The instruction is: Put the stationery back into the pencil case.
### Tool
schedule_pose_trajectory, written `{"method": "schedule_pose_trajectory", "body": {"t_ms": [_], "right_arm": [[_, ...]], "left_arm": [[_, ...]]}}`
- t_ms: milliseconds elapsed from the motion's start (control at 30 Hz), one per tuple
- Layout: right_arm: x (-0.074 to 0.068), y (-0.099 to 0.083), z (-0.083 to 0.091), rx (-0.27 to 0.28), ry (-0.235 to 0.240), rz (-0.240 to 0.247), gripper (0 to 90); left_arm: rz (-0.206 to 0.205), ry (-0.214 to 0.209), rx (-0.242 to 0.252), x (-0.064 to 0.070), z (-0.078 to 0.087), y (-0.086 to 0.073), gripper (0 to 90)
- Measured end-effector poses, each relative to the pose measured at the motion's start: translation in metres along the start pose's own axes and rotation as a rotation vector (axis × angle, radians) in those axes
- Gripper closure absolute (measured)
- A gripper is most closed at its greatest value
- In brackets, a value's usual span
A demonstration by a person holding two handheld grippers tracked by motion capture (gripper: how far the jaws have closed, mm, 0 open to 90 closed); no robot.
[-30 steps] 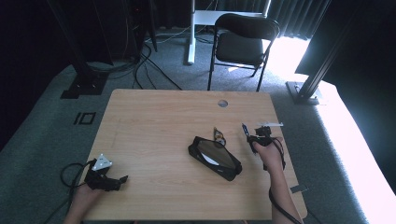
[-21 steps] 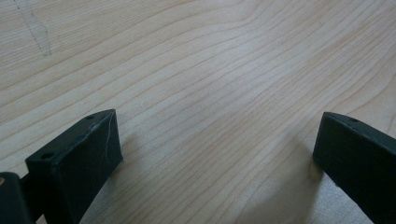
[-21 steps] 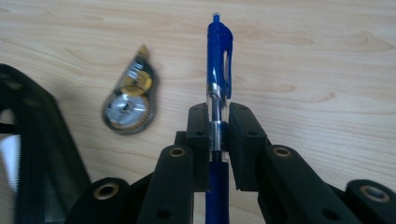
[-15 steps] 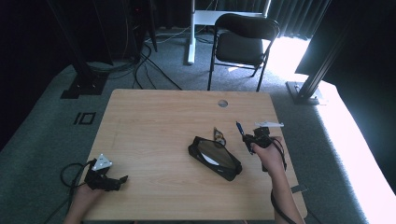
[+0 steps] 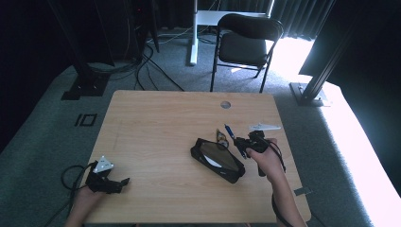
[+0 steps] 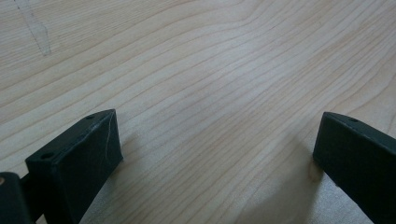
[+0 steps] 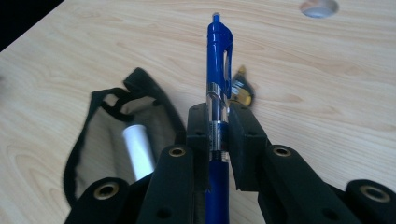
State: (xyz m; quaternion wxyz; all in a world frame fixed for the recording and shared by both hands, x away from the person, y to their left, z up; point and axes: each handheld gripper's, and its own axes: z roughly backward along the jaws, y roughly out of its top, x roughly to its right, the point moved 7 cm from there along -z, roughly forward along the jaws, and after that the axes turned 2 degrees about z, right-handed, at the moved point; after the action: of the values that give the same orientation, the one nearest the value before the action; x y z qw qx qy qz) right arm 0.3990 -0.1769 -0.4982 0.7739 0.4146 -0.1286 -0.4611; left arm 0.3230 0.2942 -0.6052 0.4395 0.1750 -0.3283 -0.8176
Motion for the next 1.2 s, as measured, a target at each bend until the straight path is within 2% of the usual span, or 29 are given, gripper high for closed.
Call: {"method": "schedule_pose_trajectory", "body": {"t_ms": [133, 300, 400, 500, 733, 1133, 1200], "right_arm": [[-0.012, 0.003, 0.000, 0.004, 0.027, 0.030, 79.3], [-0.030, 0.004, 0.000, -0.005, 0.083, 0.081, 79.3], [-0.043, 0.003, -0.002, -0.025, 0.117, 0.115, 79.2], [-0.050, 0.001, -0.006, -0.062, 0.125, 0.145, 79.3], [-0.060, -0.004, -0.017, -0.107, 0.159, 0.185, 79.3], [-0.061, -0.012, -0.035, -0.208, 0.141, 0.258, 79.3], [-0.061, -0.012, -0.036, -0.210, 0.142, 0.259, 79.3]], "left_arm": [[0.000, 0.000, 0.000, 0.000, 0.000, 0.000, 1.2], [0.000, 0.000, 0.000, 0.000, 0.000, 0.000, 1.2], [0.000, 0.000, 0.000, 0.000, 0.000, 0.000, 1.2], [0.000, 0.000, 0.000, 0.000, 0.000, 0.000, 1.2], [0.000, 0.000, 0.000, 0.000, 0.000, 0.000, 1.2], [0.000, 0.000, 0.000, 0.000, 0.000, 0.000, 1.2], [0.000, 0.000, 0.000, 0.000, 0.000, 0.000, 1.2]]}}
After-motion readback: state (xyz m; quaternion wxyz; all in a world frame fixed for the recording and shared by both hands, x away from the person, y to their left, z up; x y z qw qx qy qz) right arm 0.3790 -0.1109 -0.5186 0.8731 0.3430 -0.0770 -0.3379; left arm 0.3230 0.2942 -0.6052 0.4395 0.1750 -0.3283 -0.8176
